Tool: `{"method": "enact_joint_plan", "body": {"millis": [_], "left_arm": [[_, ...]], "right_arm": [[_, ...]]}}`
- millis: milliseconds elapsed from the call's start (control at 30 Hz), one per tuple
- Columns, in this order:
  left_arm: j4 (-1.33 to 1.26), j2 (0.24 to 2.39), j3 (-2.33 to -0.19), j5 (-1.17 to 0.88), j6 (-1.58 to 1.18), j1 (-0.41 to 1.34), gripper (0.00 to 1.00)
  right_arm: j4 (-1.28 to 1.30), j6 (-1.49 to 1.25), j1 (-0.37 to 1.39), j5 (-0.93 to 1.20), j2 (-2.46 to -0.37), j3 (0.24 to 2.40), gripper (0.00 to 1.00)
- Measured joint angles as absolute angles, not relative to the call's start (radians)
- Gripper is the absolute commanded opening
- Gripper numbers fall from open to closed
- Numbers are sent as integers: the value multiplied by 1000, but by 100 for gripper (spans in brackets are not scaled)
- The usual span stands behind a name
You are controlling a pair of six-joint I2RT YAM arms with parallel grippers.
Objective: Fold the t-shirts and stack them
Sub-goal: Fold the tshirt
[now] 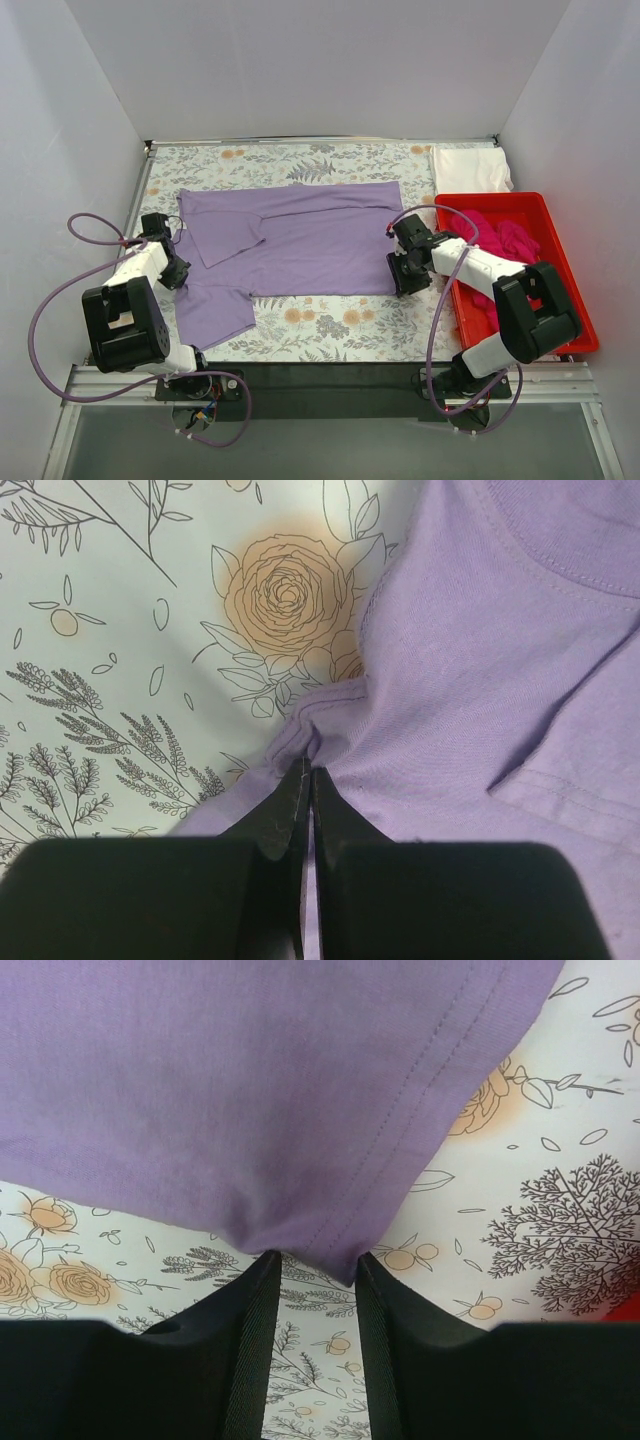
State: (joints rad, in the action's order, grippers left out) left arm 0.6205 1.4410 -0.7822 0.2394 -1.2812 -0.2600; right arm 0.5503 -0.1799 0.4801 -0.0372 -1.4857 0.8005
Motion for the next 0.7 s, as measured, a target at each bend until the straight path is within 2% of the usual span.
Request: {"method": "enact_joint_plan", "body": {"millis": [67, 133, 400, 700], "left_arm": [[621, 1441, -782, 239, -1279, -260, 0], [626, 1441, -785, 240, -1279, -260, 0], [708, 1446, -886, 250, -1271, -260, 0], [760, 1499, -1030, 244, -1256, -260, 0]], "right_arm": [[548, -176, 480, -38, -1491, 805, 12], [547, -166, 480, -43, -1494, 807, 1], [603, -143, 479, -55, -1493, 833, 1], [699, -89, 426, -15, -1509, 1060, 1]]}}
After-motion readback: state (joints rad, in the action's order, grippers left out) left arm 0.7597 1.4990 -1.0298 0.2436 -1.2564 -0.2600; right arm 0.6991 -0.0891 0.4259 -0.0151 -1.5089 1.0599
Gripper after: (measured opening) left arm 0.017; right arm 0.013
